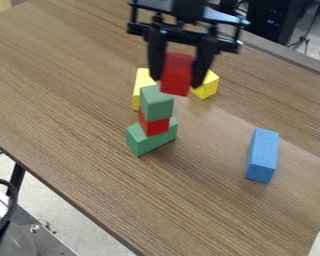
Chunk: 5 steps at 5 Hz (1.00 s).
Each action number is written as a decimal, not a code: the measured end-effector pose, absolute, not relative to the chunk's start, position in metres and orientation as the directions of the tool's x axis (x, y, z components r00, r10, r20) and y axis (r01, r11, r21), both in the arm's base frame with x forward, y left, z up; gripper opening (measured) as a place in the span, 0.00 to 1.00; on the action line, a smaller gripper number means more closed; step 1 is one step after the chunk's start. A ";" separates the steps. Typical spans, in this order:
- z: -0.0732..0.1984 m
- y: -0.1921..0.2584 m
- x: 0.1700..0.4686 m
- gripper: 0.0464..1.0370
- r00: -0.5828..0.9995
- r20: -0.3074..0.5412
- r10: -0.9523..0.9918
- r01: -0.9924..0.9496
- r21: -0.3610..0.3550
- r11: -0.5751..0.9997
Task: Remove the cube from the tower and put it in the right side of the table
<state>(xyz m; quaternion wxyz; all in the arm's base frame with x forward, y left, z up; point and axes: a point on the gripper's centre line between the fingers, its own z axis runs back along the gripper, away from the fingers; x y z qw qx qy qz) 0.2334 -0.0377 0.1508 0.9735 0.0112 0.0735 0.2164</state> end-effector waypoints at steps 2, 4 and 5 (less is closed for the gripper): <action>0.099 -0.088 0.228 0.52 0.952 -0.247 0.179 -0.171 0.055 0.984; 0.050 -0.094 0.233 0.52 0.945 -0.312 0.096 -0.082 0.055 0.995; 0.046 -0.092 0.233 0.56 0.944 -0.315 0.097 -0.088 0.043 0.995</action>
